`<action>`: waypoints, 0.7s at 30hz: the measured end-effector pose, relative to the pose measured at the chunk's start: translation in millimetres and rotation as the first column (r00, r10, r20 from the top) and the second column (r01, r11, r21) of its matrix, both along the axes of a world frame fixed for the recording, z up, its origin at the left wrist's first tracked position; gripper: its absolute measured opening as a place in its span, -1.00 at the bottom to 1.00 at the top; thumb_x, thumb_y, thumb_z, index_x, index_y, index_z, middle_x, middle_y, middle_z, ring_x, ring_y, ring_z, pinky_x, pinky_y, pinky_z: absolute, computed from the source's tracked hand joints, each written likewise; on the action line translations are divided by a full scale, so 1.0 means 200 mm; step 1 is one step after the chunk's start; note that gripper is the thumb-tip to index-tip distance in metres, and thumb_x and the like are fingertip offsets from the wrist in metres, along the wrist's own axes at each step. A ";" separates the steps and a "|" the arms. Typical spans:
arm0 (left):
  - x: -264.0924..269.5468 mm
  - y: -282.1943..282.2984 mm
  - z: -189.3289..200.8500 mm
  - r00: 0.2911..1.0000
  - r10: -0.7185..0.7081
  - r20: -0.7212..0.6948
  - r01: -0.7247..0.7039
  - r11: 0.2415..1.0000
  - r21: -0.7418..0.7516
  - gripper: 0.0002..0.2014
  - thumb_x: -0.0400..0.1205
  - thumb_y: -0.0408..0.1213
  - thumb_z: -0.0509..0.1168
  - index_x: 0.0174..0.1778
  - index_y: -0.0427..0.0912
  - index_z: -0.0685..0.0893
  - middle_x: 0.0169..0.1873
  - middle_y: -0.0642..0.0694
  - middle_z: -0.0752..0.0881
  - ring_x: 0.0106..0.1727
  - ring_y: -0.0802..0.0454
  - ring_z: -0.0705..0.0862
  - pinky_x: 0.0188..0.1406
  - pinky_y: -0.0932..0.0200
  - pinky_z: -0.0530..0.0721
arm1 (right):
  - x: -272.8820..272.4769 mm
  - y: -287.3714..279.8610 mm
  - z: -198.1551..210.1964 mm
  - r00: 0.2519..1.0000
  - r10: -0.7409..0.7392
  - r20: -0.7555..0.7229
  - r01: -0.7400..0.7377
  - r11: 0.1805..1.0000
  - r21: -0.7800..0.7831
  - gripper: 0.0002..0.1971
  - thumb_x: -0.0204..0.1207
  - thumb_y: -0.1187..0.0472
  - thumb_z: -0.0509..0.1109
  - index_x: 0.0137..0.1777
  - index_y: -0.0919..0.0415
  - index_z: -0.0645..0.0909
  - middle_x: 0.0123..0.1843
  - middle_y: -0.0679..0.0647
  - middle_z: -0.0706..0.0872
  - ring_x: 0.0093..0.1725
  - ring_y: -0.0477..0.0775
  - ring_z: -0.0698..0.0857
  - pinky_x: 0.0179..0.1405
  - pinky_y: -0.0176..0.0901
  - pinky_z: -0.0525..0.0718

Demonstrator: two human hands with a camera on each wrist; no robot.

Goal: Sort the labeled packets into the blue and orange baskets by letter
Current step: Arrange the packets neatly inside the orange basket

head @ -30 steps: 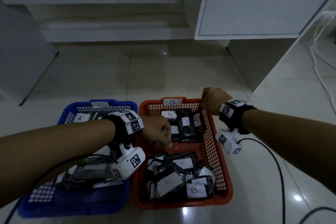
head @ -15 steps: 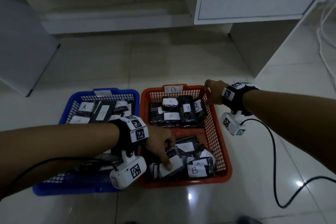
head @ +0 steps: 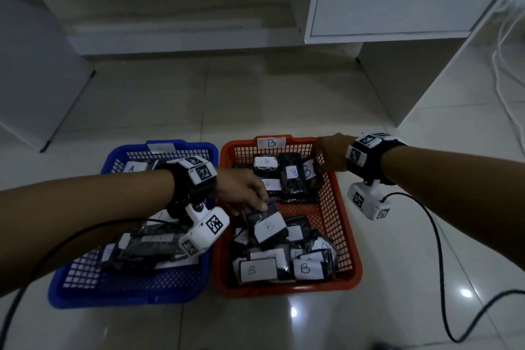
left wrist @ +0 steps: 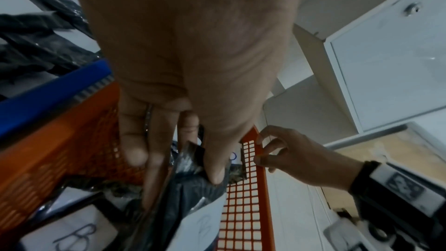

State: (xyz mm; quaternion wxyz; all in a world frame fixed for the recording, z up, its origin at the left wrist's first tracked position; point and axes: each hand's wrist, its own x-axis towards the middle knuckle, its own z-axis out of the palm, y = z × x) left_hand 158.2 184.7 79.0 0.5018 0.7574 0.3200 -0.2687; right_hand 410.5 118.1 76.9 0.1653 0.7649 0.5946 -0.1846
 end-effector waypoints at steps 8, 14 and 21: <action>0.04 0.10 -0.01 0.930 0.311 0.198 -0.333 0.939 0.085 -0.82 0.67 -0.22 0.41 0.12 -0.20 0.68 0.00 -0.20 0.74 -0.08 -0.01 0.75 -0.19 0.14 0.80 | -0.14 0.04 0.07 0.927 -0.045 -0.372 0.108 0.983 0.150 -0.87 0.56 0.09 0.45 -0.15 0.12 0.66 -0.17 0.04 0.77 -0.17 0.07 0.78 -0.14 -0.03 0.79; 0.04 0.15 -0.01 0.825 0.482 0.296 -0.533 0.837 0.124 -0.85 0.69 -0.22 0.37 0.11 -0.18 0.69 0.02 -0.18 0.73 0.01 -0.16 0.79 -0.17 0.03 0.83 | -0.30 0.06 0.06 0.677 -0.264 -0.687 0.231 0.963 -0.141 -0.77 0.55 0.10 0.56 0.16 0.13 0.72 -0.14 0.05 0.86 -0.31 -0.14 0.81 -0.39 -0.25 0.70; -0.02 0.27 -0.01 0.928 0.184 0.323 -0.346 0.748 0.567 -0.81 0.69 -0.24 0.33 0.17 -0.17 0.74 0.13 -0.15 0.75 0.15 -0.12 0.70 0.02 0.22 0.57 | -0.19 0.11 0.03 0.670 -0.375 -0.641 0.397 0.910 -0.116 -0.79 0.46 0.14 0.60 -0.12 0.31 0.75 -0.25 0.22 0.85 -0.21 0.27 0.77 0.01 0.34 0.78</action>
